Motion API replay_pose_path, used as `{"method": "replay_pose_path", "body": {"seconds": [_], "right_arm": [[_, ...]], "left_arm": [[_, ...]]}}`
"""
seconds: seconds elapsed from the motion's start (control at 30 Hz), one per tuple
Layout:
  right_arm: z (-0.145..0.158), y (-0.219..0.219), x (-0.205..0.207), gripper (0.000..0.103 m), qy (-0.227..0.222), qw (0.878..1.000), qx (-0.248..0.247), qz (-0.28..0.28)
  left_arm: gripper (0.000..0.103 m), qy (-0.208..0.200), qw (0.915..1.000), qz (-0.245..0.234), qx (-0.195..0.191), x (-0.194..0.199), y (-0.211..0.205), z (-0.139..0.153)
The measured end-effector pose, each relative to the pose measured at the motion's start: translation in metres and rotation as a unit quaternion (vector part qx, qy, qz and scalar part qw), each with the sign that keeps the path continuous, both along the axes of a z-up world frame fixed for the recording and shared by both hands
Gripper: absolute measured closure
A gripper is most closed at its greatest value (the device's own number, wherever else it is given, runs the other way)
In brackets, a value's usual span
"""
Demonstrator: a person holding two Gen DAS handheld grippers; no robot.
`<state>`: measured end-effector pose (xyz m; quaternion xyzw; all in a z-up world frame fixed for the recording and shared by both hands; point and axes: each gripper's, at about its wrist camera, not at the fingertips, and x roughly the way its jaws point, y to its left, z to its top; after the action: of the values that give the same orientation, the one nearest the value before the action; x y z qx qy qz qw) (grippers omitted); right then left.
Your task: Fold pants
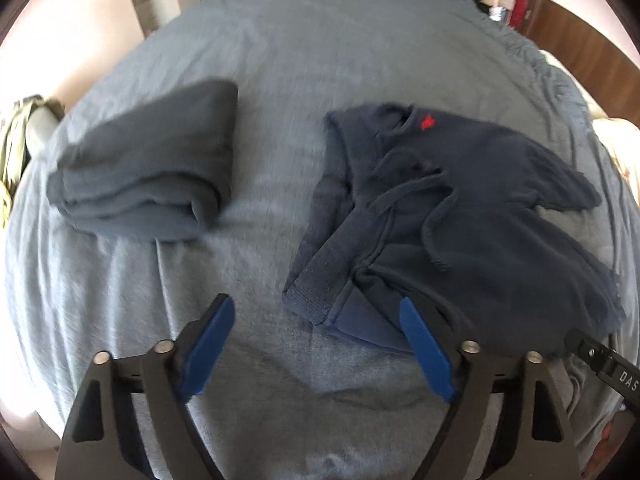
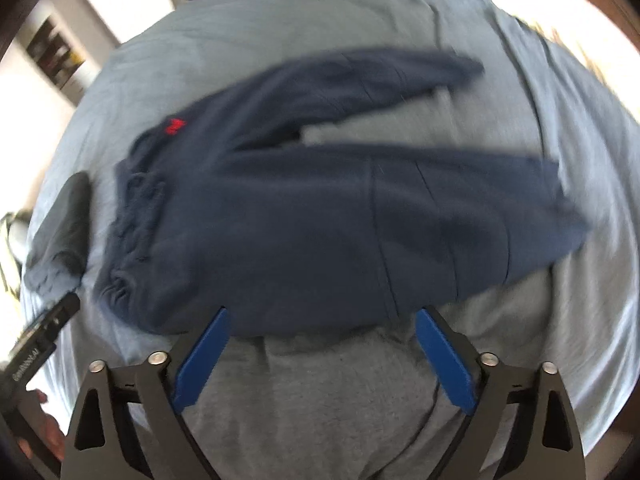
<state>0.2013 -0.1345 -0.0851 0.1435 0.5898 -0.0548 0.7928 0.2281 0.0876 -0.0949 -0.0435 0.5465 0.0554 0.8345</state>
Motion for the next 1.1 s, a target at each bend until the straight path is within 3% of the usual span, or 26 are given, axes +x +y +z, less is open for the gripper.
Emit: {"method": "replay_pose_path", "body": {"seconds": [0.2, 0.4, 0.57, 0.63, 0.67, 0.73, 0.83, 1.1], "right_arm": [[-0.023, -0.011, -0.001, 0.021, 0.016, 0.999, 0.017, -0.034], [-0.040, -0.016, 0.008, 0.029, 0.026, 0.998, 0.026, -0.045], [-0.049, -0.018, 0.015, 0.039, 0.036, 0.998, 0.027, -0.048], [-0.049, -0.019, 0.016, 0.051, 0.042, 0.998, 0.022, -0.049], [-0.048, -0.019, 0.017, 0.054, 0.042, 0.998, 0.018, -0.048], [-0.043, -0.019, 0.020, 0.074, 0.040, 0.998, 0.008, -0.045], [-0.030, -0.019, 0.028, 0.089, 0.033, 0.999, -0.002, -0.038], [0.021, -0.024, 0.034, 0.091, 0.003, 1.000, -0.019, -0.013]], "left_arm": [[0.021, 0.023, 0.9996, -0.009, -0.012, 0.010, -0.006, -0.023], [0.024, 0.058, 0.9966, 0.024, -0.054, 0.021, 0.001, -0.045], [0.043, 0.071, 0.9964, 0.020, -0.042, 0.026, -0.002, -0.053], [0.054, 0.071, 0.9966, 0.017, -0.036, 0.026, -0.003, -0.049], [0.060, 0.073, 0.9966, 0.015, -0.035, 0.026, -0.003, -0.047], [0.064, 0.075, 0.9965, 0.016, -0.034, 0.028, -0.005, -0.042], [0.070, 0.073, 0.9969, 0.009, -0.027, 0.027, -0.007, -0.031], [0.076, 0.067, 0.9970, 0.021, -0.034, 0.032, -0.001, 0.010]]}}
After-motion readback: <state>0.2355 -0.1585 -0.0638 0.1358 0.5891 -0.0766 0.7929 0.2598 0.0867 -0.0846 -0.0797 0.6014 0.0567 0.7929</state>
